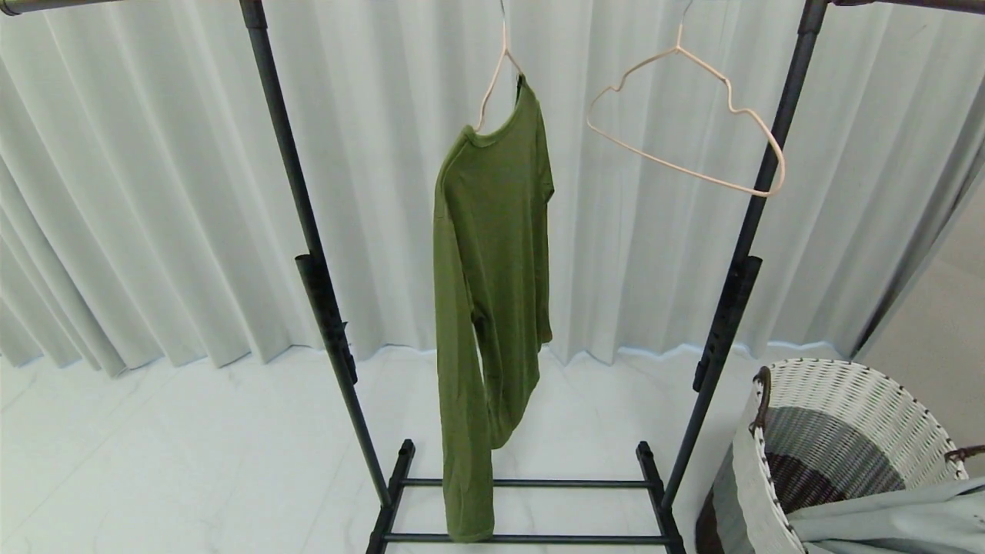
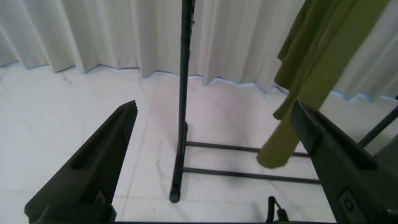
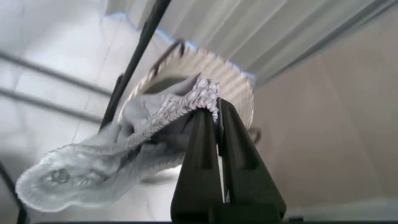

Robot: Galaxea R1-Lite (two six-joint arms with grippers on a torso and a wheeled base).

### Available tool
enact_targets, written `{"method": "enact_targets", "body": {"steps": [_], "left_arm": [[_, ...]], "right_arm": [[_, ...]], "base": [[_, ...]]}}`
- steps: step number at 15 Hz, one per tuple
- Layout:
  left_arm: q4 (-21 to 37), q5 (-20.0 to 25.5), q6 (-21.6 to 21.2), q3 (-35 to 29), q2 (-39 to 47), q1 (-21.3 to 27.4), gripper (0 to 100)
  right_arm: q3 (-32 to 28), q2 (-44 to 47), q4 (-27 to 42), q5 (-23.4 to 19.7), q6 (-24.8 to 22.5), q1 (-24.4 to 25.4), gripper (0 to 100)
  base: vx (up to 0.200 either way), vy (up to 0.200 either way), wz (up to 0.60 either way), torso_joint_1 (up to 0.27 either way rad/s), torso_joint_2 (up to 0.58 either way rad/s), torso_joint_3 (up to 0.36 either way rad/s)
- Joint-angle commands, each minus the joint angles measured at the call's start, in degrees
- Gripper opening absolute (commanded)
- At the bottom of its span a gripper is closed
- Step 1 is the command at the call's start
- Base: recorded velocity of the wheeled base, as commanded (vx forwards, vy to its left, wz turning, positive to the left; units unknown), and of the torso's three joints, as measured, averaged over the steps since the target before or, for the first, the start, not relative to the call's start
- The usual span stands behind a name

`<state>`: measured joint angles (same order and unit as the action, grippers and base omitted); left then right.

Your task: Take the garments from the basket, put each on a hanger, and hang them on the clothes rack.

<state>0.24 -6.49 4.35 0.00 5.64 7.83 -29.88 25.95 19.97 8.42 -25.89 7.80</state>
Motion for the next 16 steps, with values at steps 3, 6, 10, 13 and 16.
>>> {"method": "enact_targets", "body": {"steps": [3, 6, 10, 13, 16], "left_arm": [[0.02, -0.02, 0.04, 0.00, 0.07, 0.00, 100], [0.02, -0.02, 0.04, 0.00, -0.02, 0.00, 100], [0.02, -0.02, -0.31, 0.00, -0.02, 0.08, 100], [0.02, -0.02, -0.22, 0.00, 0.07, 2.54, 100], [0.11, -0.02, -0.22, 0.00, 0.07, 2.90, 100]], "right_arm": [[0.08, -2.84, 0.69, -0.16, -0.03, -0.59, 0], [-1.67, -1.52, 0.25, -0.25, 4.27, -0.16, 0], [-2.90, 0.06, 0.16, -2.45, 10.51, 3.71, 0], [-2.90, 0.33, -0.46, -6.93, 10.51, 9.60, 0], [-2.82, 2.87, -3.62, -9.57, 10.51, 14.96, 0]], "base": [[-0.133, 0.000, 0.00, 0.003, 0.01, 0.003], [0.000, 0.000, 0.00, 0.000, 0.00, 0.000], [0.000, 0.000, 0.00, 0.000, 0.00, 0.000], [0.000, 0.000, 0.00, 0.000, 0.00, 0.000], [0.000, 0.000, 0.00, 0.000, 0.00, 0.000]]}}
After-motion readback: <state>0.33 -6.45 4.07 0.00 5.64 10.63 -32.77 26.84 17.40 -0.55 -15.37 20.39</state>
